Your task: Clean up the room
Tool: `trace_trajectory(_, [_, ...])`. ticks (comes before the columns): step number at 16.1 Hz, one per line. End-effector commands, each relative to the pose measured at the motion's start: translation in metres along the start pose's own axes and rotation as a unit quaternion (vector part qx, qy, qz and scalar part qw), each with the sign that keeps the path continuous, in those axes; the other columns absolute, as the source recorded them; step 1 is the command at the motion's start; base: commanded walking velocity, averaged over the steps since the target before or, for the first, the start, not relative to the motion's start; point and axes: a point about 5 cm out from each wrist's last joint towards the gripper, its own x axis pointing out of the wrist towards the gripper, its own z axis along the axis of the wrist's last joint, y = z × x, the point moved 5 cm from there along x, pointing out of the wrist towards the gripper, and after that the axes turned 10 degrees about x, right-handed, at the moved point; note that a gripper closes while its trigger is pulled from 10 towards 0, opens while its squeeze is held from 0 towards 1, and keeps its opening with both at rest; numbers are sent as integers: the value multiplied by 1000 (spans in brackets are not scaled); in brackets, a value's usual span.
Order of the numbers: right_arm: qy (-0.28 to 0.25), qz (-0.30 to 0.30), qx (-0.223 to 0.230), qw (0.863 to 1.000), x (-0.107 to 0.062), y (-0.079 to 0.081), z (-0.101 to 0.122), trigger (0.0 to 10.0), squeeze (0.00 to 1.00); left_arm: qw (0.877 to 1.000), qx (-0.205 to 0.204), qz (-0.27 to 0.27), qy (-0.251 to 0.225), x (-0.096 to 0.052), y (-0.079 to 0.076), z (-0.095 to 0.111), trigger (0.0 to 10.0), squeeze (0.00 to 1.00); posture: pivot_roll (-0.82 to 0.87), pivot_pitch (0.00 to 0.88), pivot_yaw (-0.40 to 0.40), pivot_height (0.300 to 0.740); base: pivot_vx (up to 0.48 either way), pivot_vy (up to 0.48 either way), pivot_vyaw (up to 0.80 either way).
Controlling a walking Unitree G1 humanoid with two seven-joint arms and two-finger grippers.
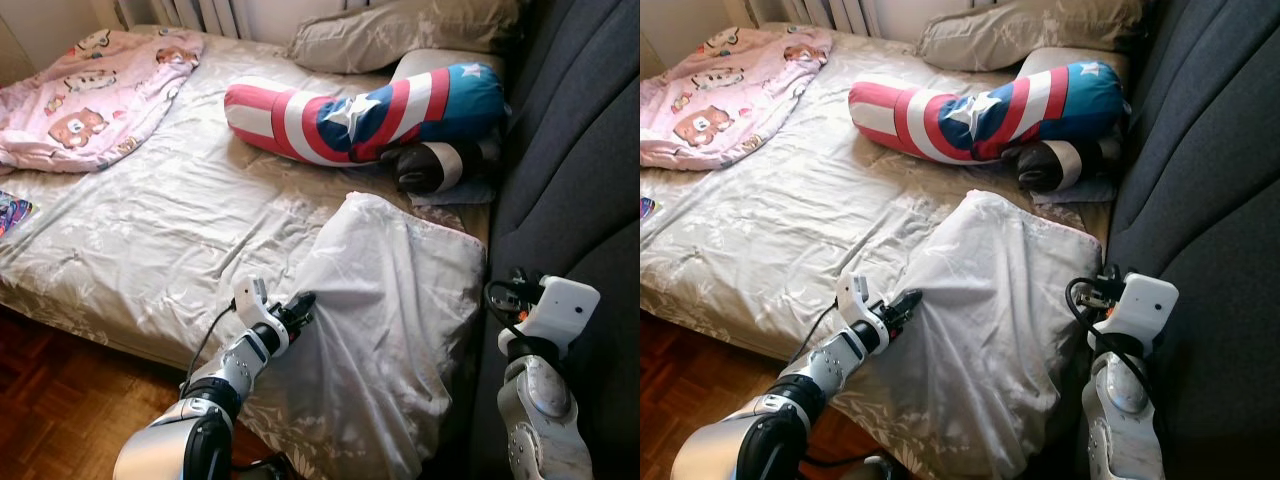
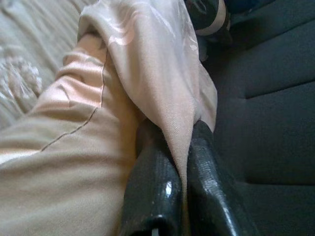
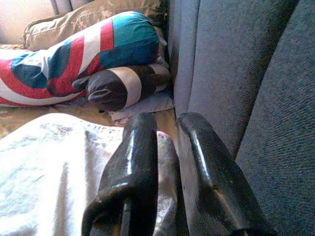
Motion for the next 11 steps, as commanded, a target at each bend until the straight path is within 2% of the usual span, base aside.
trace_trajectory(1, [17,-2,-1,1000,-1,-3,-7,10000,0,999,-5,-24,22,2,-9,-8,10000,0,-93,152,-14,740,0,0,0])
trace_trajectory(4, [35,11,-1,999,-3,3,-16,10000,0,998,23,-38,33,1,-12,-12,10000,0,-91,154,-16,740,0,0,0])
trace_trajectory(5, [38,14,-1,999,-3,6,-18,10000,0,997,46,-42,35,1,-12,-12,10000,984,-92,154,-17,740,0,0,0])
trace_trajectory(6, [40,15,-1,999,-3,6,-18,10000,0,997,58,-41,38,1,-11,-13,10000,1000,-90,153,-18,740,0,0,0])
trace_trajectory(8, [42,16,-2,999,-2,6,-19,10000,0,996,71,-40,44,0,-10,-14,10000,1000,-91,153,-18,740,0,0,0])
trace_trajectory(10, [44,16,-4,999,-1,5,-20,10000,0,990,129,-8,51,-3,1,-14,10000,1000,-90,149,-19,740,0,0,0])
trace_trajectory(11, [46,15,-4,999,-1,4,-21,10000,0,979,194,26,52,-6,12,-11,10000,0,-90,147,-18,740,0,0,0])
